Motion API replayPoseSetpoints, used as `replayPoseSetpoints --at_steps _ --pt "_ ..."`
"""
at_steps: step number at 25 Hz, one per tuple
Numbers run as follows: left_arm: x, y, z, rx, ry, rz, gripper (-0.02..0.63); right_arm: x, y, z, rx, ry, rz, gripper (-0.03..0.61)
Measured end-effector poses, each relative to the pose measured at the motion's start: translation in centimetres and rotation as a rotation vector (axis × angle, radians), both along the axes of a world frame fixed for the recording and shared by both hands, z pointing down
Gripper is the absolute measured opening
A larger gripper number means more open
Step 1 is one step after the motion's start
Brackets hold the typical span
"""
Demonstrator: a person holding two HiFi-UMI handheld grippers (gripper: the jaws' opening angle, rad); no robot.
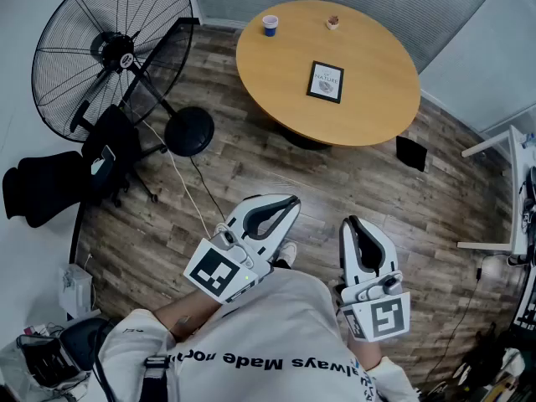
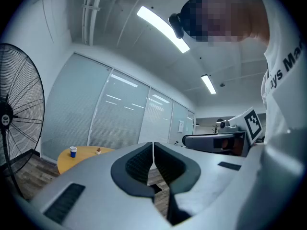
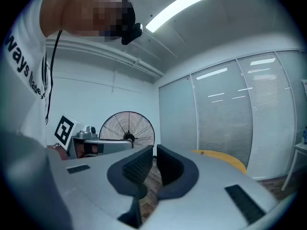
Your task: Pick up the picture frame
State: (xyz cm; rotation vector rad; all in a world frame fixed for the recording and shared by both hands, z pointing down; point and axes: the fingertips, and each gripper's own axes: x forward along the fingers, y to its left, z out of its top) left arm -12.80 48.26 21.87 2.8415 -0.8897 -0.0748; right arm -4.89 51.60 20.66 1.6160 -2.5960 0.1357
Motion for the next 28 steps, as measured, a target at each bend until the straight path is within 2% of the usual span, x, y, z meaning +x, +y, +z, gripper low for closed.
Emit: replayPoseSetpoints --at_steps 18,28 --pt "-3.9 -1.7 0.6 -0.003 0.002 0.006 0.032 -4.0 -1.8 0.8 -0.01 -0.005 0.003 0.049" --pt "-4.1 -5.0 1.3 -0.022 0.004 0.001 0.032 -3.6 -5.0 1.1 -0.006 -0.01 0.013 0.049"
